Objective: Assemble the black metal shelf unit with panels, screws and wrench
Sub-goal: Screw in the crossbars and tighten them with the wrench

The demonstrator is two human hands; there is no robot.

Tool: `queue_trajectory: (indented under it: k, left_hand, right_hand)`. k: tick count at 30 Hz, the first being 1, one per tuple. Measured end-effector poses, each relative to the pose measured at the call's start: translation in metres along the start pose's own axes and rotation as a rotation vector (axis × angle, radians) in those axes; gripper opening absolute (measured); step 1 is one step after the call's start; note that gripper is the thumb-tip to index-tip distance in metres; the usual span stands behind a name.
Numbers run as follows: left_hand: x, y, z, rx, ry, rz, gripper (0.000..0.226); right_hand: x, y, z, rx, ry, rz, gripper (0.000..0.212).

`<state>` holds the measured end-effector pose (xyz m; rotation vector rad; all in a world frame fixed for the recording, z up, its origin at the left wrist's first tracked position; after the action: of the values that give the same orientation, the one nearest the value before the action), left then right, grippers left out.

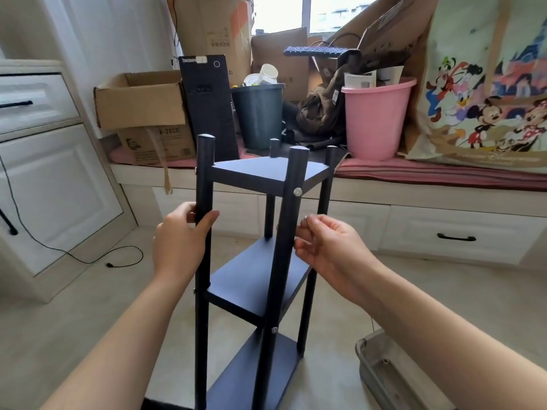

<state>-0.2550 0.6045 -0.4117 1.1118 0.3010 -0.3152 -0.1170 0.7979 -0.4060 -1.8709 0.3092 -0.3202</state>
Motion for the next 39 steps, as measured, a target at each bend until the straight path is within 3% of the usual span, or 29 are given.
queue_trajectory:
  k: [5,9,12,14,16,17,20,21,24,31,35,39]
  left_hand:
    - [-0.009,0.0,-0.005,-0.025,0.067,-0.03,0.023]
    - [-0.017,0.001,-0.014,-0.019,0.061,-0.028,0.025]
    - [-0.01,0.006,-0.023,-0.038,0.045,-0.058,0.043]
    - [0.011,0.017,-0.028,-0.064,0.092,-0.196,0.059]
    - [0.04,0.031,-0.039,-0.017,0.094,-0.354,0.053]
    - [0.055,0.035,-0.048,0.077,0.014,-0.357,0.047]
    - [0.089,0.036,-0.077,0.394,-0.401,-0.044,0.021]
    - [0.095,0.033,-0.085,0.445,-0.45,0.026,0.013]
    - [0.095,0.026,-0.093,0.494,-0.405,0.105,0.008]
    - [0.085,0.022,-0.092,0.534,-0.386,0.146,0.015]
    - [0.081,0.026,-0.087,0.588,-0.375,0.158,0.015]
    - [0.079,0.028,-0.082,0.602,-0.445,0.122,0.021]
  right_hand:
    - [-0.003,-0.029,-0.019,0.143,0.072,0.201,0.023]
    - [-0.006,-0.04,-0.022,0.05,0.093,0.246,0.022]
    - [-0.012,-0.042,-0.018,0.015,0.104,0.265,0.02]
    - [-0.015,-0.043,-0.014,0.027,0.11,0.265,0.02]
    - [-0.017,-0.043,-0.01,0.02,0.106,0.266,0.021]
    - [-0.018,-0.042,-0.009,0.01,0.104,0.27,0.02]
    - [-0.021,-0.041,-0.007,-0.034,0.099,0.275,0.018]
    - [-0.021,-0.041,-0.007,-0.063,0.087,0.269,0.017]
    - [-0.02,-0.04,-0.003,-0.113,0.069,0.228,0.016]
    - [-0.028,-0.021,0.031,0.226,0.301,0.043,0.024]
    - [-0.031,-0.013,0.034,0.183,0.224,-0.085,0.034]
    - [-0.023,-0.016,0.034,0.236,0.103,0.026,0.021]
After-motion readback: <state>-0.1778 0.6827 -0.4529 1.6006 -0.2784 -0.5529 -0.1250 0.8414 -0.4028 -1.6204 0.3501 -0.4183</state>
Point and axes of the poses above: each hand's wrist, its own x-axis away from the middle knuckle, its own z-axis out of the back of the hand, y = z × x, the point moved 2 cm from there along -x, towards the middle knuckle, and after that the axes turned 6 degrees about x, right-handed, at the moved point
